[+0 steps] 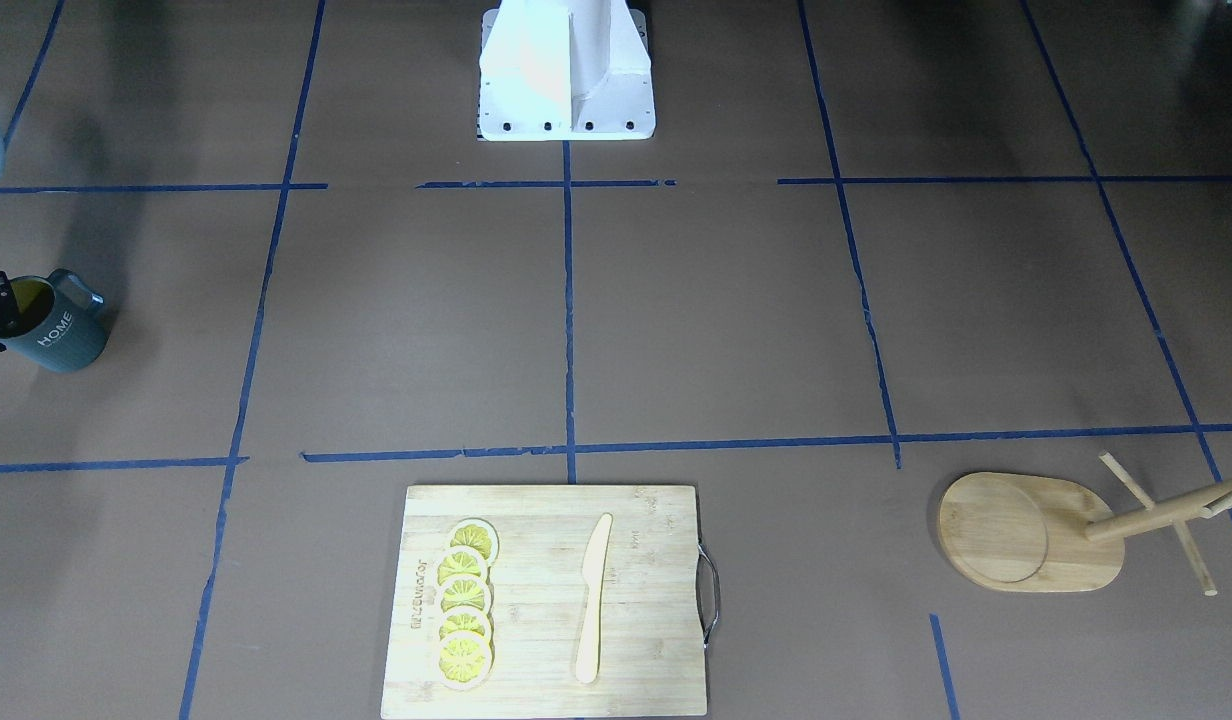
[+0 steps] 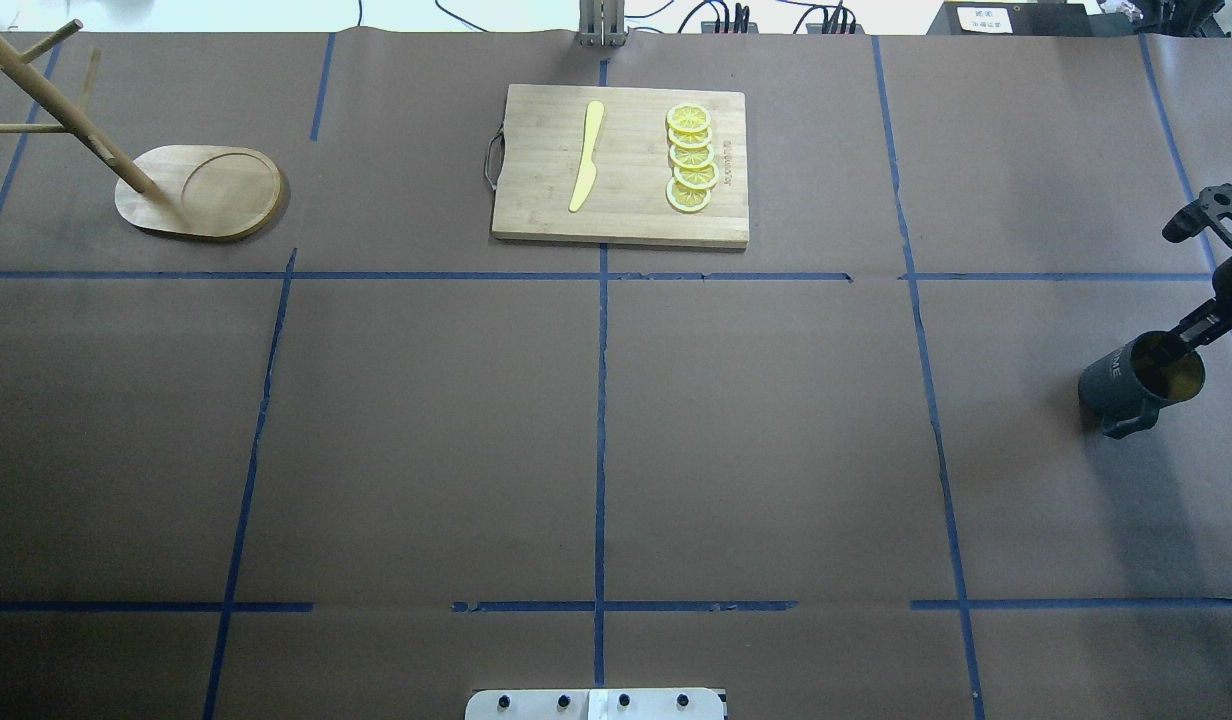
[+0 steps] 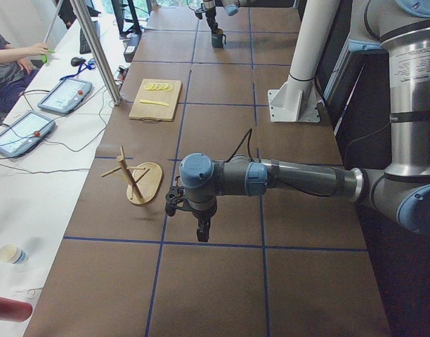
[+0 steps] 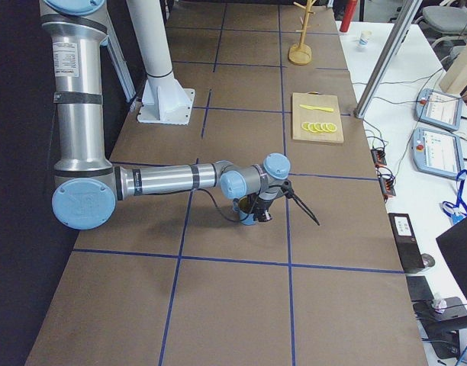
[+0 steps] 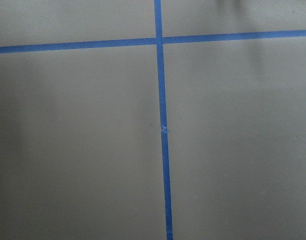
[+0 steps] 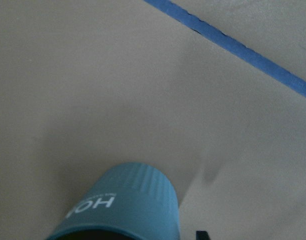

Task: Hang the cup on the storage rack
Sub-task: 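Grasp the teal mug by its rim with the right gripper, then carry the teal mug with the right gripper toward the table center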

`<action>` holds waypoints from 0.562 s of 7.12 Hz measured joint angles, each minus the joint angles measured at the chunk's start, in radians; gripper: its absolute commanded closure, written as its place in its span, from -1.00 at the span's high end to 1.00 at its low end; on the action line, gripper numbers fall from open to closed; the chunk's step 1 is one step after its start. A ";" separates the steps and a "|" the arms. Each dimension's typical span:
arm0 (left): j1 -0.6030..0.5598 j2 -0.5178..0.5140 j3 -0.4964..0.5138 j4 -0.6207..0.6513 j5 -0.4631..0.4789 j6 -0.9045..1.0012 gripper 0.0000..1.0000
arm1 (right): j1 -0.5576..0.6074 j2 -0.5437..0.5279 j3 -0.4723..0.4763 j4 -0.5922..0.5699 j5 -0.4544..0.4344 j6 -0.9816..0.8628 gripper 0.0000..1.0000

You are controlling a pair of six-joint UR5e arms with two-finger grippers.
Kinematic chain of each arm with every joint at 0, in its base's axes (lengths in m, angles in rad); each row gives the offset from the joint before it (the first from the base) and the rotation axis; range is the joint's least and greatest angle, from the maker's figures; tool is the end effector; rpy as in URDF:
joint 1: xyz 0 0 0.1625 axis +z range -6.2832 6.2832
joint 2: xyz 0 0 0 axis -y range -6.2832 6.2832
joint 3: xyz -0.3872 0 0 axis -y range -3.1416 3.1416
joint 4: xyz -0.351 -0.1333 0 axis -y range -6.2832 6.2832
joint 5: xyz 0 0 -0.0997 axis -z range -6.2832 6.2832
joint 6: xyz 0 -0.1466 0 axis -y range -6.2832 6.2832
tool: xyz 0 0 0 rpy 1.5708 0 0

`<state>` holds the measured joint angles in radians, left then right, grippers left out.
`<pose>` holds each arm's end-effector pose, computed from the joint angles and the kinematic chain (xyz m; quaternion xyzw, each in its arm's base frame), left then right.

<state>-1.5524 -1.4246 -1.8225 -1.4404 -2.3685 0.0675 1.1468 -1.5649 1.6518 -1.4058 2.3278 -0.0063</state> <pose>-0.0212 -0.3902 0.6134 -0.0019 0.3885 0.0347 0.9208 -0.1657 -0.4464 0.5976 0.0382 -0.3828 -0.2422 0.8907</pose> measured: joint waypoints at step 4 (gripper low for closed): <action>0.000 0.001 -0.012 0.003 -0.001 -0.001 1.00 | -0.022 0.132 0.111 -0.012 -0.002 0.471 -1.00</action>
<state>-1.5524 -1.4236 -1.8341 -1.4379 -2.3699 0.0669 1.1253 -1.4329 1.7624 -1.4174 2.3257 0.4643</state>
